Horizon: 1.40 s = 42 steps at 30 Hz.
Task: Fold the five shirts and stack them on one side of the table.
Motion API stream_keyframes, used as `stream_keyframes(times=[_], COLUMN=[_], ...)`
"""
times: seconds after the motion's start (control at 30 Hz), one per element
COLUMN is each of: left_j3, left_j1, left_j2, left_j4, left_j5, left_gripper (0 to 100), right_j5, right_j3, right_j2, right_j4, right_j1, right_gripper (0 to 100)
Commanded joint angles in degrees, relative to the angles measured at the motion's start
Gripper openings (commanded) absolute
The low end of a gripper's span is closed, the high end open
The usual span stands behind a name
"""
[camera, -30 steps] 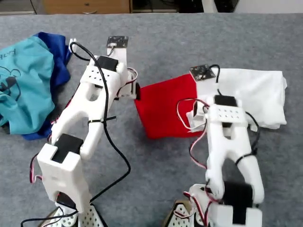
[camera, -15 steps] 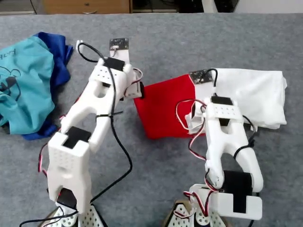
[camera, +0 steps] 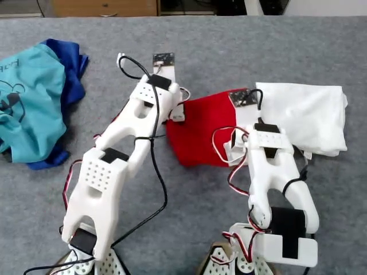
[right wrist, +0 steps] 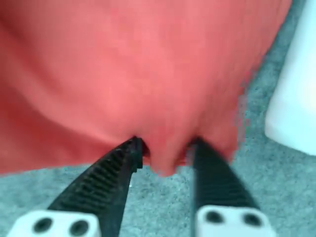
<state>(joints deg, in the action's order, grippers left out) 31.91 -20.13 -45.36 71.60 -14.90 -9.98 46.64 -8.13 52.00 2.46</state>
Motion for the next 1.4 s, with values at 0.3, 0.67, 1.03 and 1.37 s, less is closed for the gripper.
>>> stream_keyframes(times=[0.3,0.67,1.03,1.37], left_j3=[6.6,24.0,51.0,56.9], left_j1=[0.9,0.5,-1.9,-6.0], left_j2=[-3.3,-0.6,-0.9,-0.7], left_j4=[3.1,13.7,21.8,20.6], left_j5=[4.8,2.7,-2.2,-2.9], left_gripper=[3,2,2,2], right_j5=[-1.2,-2.9,-3.6,-3.6], right_j3=[-9.7,-15.8,-16.0,-18.1], right_j2=[10.0,0.4,-14.1,-19.8], right_j4=[4.7,7.7,8.7,8.6], right_j1=[-0.2,3.1,3.1,6.5], right_gripper=[0.2,0.2,0.2,0.2])
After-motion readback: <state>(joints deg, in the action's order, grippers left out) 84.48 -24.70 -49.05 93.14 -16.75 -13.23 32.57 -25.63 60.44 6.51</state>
